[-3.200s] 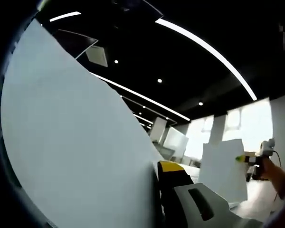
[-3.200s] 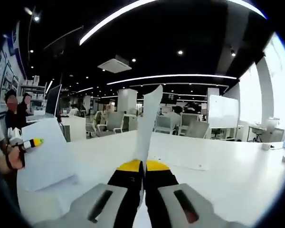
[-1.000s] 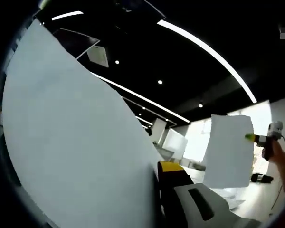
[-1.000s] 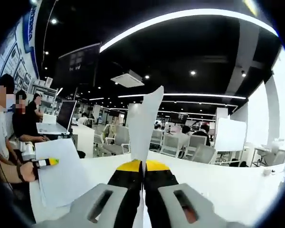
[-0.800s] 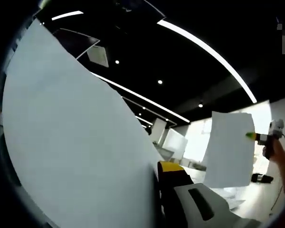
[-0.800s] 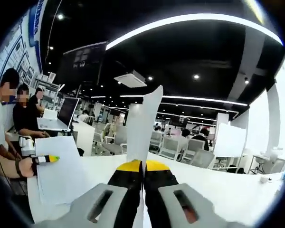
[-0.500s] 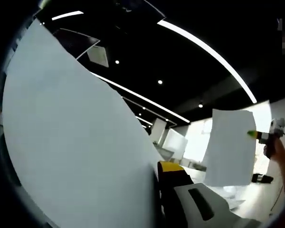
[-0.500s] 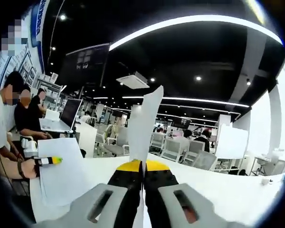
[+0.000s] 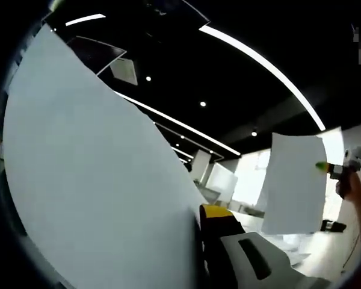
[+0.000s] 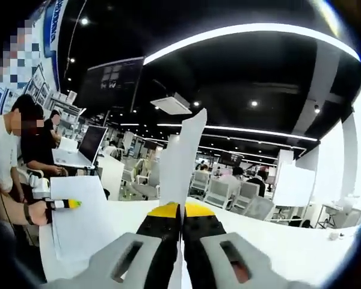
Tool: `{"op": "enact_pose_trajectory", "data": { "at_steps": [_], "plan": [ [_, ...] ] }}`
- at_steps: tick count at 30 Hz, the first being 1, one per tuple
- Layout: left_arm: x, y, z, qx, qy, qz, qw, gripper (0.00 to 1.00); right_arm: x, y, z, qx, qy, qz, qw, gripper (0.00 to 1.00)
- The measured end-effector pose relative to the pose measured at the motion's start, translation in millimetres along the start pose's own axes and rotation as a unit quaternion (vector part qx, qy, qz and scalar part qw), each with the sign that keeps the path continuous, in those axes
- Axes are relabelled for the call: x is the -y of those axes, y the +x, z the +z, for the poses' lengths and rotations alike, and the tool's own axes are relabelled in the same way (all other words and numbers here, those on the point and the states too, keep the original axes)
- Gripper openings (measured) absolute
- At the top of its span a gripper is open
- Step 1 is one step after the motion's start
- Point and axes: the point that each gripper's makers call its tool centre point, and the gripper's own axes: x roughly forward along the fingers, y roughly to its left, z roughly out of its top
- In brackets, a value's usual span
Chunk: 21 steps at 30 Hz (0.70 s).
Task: Organize the stack of printing papers by aligning and flattening the scattered papers on the table
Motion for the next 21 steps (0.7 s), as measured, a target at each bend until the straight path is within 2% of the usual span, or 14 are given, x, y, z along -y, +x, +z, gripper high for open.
{"op": "enact_pose_trajectory", "data": {
  "at_steps": [10,21],
  "plan": [
    [-0.7,0.7,-0.6,-0.001,-0.001,0.000,1.0000,0.11,-5.1,-2.7,9.0,0.007,-0.005,0.009,0.9999,0.00],
    [-0.4,0.3,-0.4,-0.001,0.000,0.000,1.0000,0.11,-7.8,-3.3,6.8,0.005,-0.001,0.013,0.9999,0.00]
  ]
}}
